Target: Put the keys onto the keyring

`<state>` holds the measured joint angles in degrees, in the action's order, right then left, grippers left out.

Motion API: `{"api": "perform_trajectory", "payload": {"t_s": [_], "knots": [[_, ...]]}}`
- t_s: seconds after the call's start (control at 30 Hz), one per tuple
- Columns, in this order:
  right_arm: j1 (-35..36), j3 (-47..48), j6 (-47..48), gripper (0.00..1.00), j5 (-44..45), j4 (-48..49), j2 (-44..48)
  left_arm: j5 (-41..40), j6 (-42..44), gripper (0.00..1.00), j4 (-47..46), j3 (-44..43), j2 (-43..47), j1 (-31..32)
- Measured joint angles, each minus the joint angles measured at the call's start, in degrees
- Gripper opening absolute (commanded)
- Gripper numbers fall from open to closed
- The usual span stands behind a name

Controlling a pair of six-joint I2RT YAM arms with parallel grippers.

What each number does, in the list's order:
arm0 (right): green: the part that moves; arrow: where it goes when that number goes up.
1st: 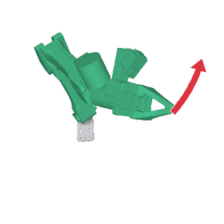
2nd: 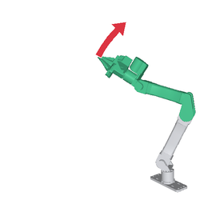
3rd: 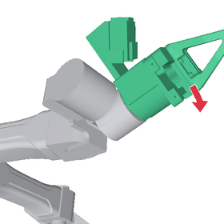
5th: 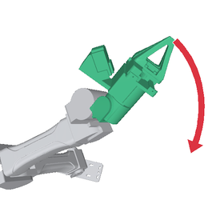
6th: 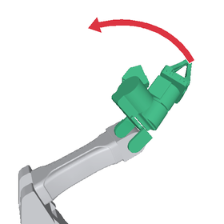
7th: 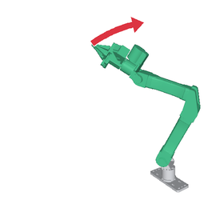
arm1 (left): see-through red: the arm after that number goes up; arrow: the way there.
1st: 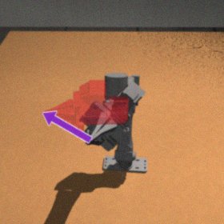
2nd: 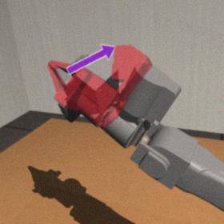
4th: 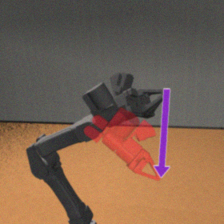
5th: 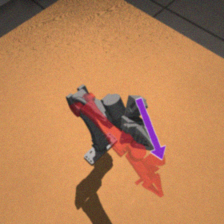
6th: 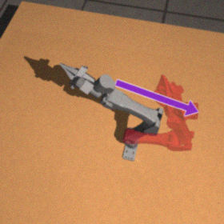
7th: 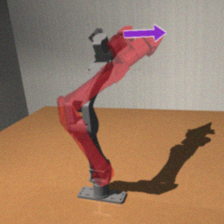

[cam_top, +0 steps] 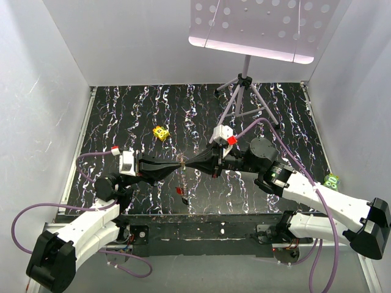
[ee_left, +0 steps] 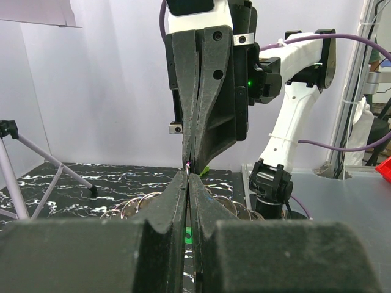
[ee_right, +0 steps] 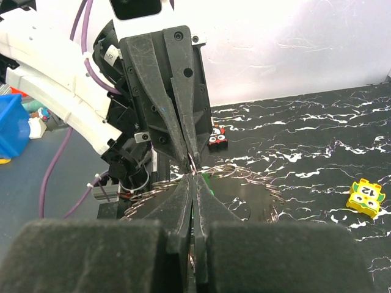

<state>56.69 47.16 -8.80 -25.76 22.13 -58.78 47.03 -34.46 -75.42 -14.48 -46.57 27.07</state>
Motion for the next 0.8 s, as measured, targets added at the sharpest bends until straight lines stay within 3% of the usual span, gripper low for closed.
{"api": "perform_trajectory", "payload": {"t_s": [0.8], "knots": [[0.0,0.4,1.5,0.01,-0.5,0.4,-0.8,0.0,-0.1,0.0,0.0,0.1,-0.4,-0.3]]}}
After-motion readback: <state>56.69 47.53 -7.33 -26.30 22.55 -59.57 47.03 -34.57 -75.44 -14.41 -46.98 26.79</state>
